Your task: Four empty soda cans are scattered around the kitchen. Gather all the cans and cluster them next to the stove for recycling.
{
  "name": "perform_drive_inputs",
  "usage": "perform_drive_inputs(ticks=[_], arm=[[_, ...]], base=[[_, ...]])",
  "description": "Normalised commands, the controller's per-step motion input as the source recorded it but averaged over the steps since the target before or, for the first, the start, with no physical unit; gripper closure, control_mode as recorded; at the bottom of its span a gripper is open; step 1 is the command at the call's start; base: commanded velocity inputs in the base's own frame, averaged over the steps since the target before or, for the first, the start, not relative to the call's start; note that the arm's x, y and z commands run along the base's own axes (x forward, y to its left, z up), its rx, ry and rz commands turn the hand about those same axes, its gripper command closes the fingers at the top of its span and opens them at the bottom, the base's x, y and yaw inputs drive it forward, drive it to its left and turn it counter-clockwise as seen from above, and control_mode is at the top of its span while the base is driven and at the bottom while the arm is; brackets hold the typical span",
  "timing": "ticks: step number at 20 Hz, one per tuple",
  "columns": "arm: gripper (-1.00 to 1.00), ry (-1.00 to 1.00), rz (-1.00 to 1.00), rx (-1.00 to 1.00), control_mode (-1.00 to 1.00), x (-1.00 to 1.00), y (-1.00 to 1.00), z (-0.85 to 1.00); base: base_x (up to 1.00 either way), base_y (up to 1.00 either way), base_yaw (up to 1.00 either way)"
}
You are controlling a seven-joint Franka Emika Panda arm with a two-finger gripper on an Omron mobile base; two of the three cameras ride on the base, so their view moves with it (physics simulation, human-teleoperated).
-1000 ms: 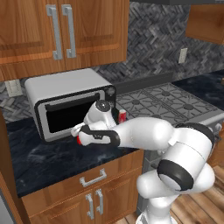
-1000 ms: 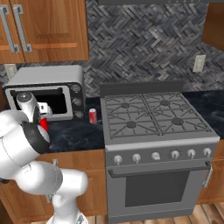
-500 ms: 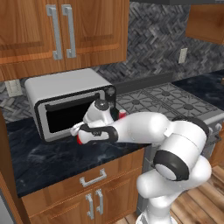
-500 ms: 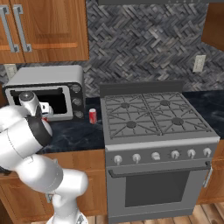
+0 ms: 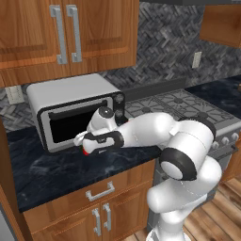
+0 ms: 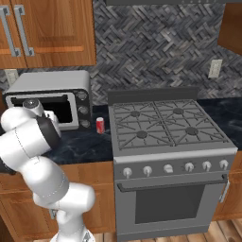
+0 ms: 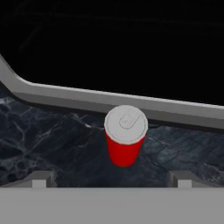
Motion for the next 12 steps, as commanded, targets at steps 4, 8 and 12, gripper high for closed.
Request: perform_drive_inputs(ticks=[4,8,12], arm=[[-1.0,0.01,0.0,0.0,-1.0,0.14,0.03,-0.07],[-1.0,0.02,0.0,0.0,-1.0,0.11,0.03,-0.07],[-1.0,0.02,0.0,0.0,-1.0,0.09,0.0,-0.09]], base=[[0.0,0.0,0.0],[0.0,0.0,0.0],[0.0,0.0,0.0]])
